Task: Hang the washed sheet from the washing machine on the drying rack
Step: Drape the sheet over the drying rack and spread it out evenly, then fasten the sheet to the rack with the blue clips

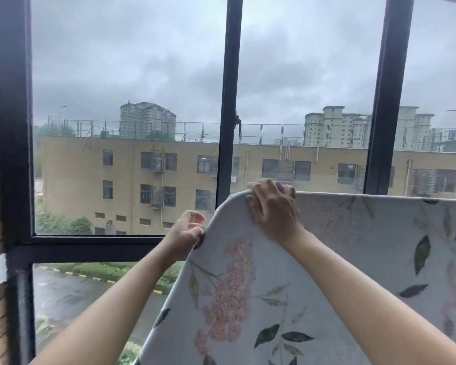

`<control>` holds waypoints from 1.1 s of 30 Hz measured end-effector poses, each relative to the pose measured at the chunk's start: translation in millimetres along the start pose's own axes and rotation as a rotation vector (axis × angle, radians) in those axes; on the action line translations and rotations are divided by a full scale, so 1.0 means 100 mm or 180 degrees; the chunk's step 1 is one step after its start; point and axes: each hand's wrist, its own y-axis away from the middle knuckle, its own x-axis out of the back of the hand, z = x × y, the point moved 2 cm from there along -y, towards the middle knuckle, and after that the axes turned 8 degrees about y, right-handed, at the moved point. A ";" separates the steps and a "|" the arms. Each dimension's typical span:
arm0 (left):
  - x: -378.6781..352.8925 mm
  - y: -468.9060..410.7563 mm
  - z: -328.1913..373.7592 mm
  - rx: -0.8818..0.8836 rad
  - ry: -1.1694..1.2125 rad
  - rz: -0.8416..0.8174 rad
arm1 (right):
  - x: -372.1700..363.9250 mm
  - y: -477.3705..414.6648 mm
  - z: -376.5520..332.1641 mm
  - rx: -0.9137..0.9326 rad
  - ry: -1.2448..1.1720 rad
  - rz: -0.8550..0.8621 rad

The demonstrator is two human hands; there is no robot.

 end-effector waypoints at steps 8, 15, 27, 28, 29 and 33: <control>0.45 0.83 -1.16 0.0392 -0.0023 0.0385 | -0.22 0.92 -1.04 0.0219 -0.0490 -0.0031; 0.61 1.10 -1.91 0.0980 0.0176 0.0061 | -0.65 1.56 -2.06 0.0086 -0.0768 -0.0747; 0.65 1.27 -2.53 0.2859 0.0824 -0.1004 | -0.86 2.03 -2.53 -0.1126 -0.0963 -0.1027; 0.68 1.28 -2.51 0.2870 0.1153 -0.1002 | -0.85 2.05 -2.54 -0.1196 -0.0978 -0.1017; 0.72 1.28 -2.50 0.2873 0.1548 -0.1029 | -0.84 2.07 -2.56 -0.1263 -0.0990 -0.0993; 0.89 1.27 -2.26 0.2457 0.3119 -0.1394 | -0.77 2.10 -2.63 -0.1497 -0.1163 -0.0933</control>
